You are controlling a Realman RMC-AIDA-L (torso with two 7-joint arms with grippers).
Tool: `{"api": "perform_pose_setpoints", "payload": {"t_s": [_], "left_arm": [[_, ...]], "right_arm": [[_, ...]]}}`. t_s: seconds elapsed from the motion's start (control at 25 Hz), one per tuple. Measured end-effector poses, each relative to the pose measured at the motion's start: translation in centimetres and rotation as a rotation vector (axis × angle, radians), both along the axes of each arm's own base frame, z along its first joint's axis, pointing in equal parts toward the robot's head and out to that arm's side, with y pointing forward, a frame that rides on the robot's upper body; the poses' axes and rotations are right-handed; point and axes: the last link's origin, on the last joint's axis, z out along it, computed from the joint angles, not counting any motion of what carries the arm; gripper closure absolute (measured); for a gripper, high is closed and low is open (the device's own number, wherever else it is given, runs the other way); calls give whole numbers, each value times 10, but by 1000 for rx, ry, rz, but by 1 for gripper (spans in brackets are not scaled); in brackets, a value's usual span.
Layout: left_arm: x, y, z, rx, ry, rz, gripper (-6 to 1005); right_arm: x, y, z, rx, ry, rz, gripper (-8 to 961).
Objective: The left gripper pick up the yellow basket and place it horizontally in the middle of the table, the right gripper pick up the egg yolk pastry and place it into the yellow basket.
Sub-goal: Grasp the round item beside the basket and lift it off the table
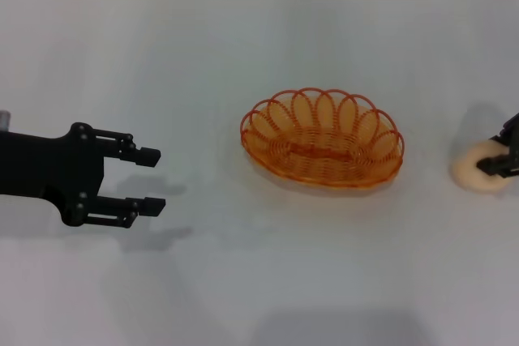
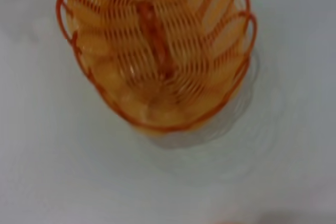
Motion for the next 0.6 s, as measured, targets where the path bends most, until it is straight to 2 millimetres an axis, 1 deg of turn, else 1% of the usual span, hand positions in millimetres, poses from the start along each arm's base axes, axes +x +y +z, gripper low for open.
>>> {"api": "perform_pose_setpoints", "payload": {"t_s": [0.16,0.28,0.48,0.6], "left_arm": [[-1,-1,-1,-5,3,2,354],[-1,-2,-1,-6,2,0,354],[-1,-3,-2,-11,5,-3,355],[0,-4,1,-4,16,-14,355]], "right_arm": [[-15,1,13,18,-2,42,651],[-30,2,18,14,-5,80,665],[-60,7,20,2,22,164,688],[-84,10,15,-31,64,224,713]]}}
